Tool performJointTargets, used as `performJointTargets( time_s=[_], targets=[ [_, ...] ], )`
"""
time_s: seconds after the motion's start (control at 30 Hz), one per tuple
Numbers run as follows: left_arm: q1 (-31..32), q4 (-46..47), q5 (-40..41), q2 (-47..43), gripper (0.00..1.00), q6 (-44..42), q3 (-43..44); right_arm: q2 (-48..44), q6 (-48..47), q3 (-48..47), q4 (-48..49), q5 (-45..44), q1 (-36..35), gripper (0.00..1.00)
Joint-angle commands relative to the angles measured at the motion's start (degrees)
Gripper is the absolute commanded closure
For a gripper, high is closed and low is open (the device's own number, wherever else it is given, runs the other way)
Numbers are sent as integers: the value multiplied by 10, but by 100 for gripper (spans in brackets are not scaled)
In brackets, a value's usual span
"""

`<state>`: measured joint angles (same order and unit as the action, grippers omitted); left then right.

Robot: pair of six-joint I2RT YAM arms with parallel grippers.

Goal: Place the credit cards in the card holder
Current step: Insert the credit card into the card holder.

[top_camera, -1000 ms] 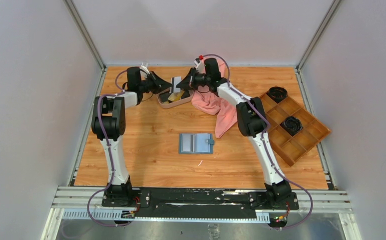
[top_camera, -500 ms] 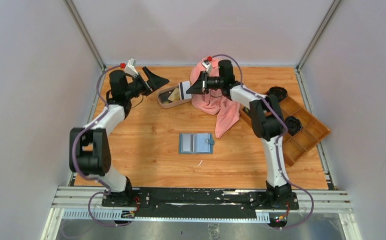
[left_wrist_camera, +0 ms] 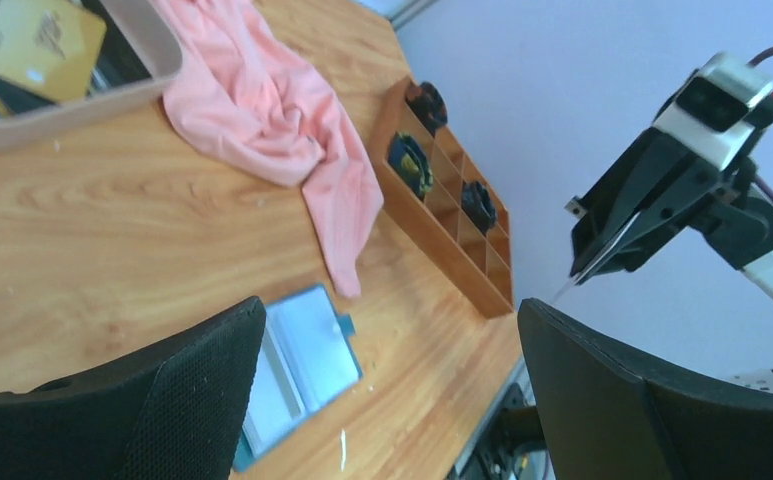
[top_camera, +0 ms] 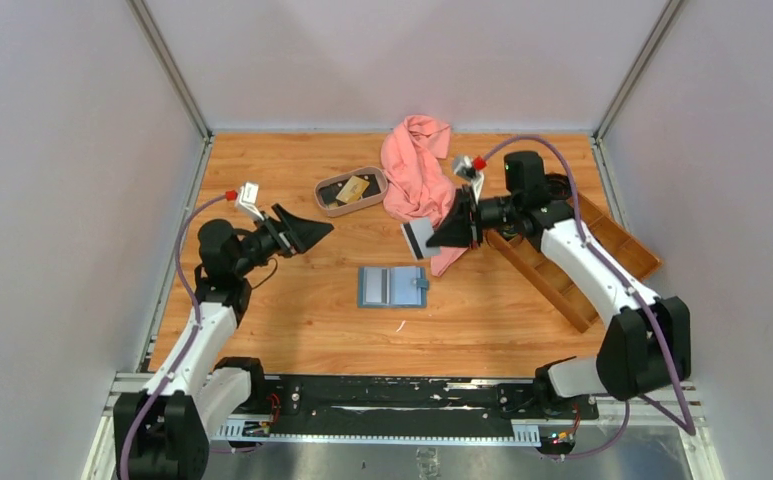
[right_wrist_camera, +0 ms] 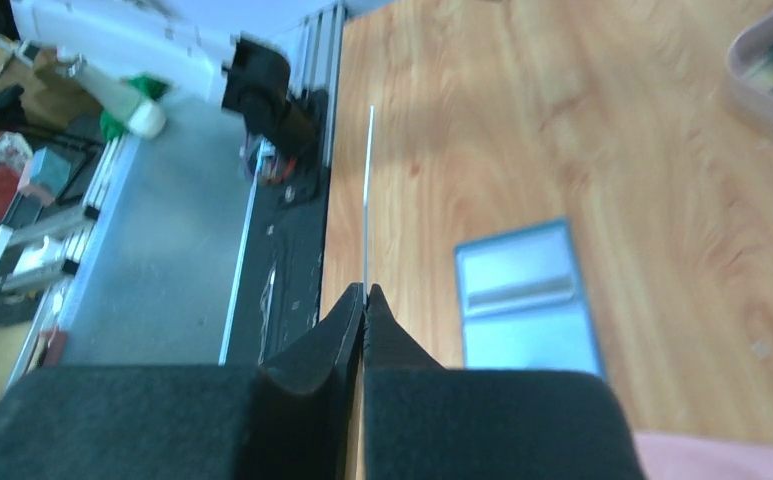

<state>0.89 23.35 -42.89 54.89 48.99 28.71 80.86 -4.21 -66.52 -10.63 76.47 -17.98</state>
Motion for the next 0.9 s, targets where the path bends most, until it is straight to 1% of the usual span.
performJointTargets(
  time_s=[0.0, 0.07, 0.2, 0.3, 0.33, 0.4, 0.53, 0.63, 0.73, 0.87],
  targets=[
    [21, -4, -22, -87, 0, 22, -65, -87, -147, 112, -66, -10, 11, 100],
    [68, -4, 10, -143, 0, 5, -85, -129, -143, 153, -42, -21, 11, 100],
    [181, -4, 87, -226, 0, -53, -116, -182, -74, 236, 55, -20, 13, 100],
    [267, 3, 167, -257, 0, -100, -142, -166, -15, 263, 110, 2, 13, 100],
    [299, 16, 188, -257, 0, -106, -153, -150, 3, 267, 135, 11, 12, 100],
    [335, 58, 219, -243, 0, -103, -178, -111, 24, 261, 141, 27, 10, 100],
    [379, 121, 272, -196, 0, -84, -208, -48, 59, 236, 130, 38, 2, 100],
    [391, 164, 293, -154, 3, -60, -219, -17, 85, 233, 133, 35, -13, 100],
    [392, 207, 302, -113, 7, -38, -226, 13, 96, 224, 133, 37, -28, 100],
    [392, 263, 291, -52, 17, -31, -221, 42, 97, 213, 130, 47, -48, 100]
  ],
)
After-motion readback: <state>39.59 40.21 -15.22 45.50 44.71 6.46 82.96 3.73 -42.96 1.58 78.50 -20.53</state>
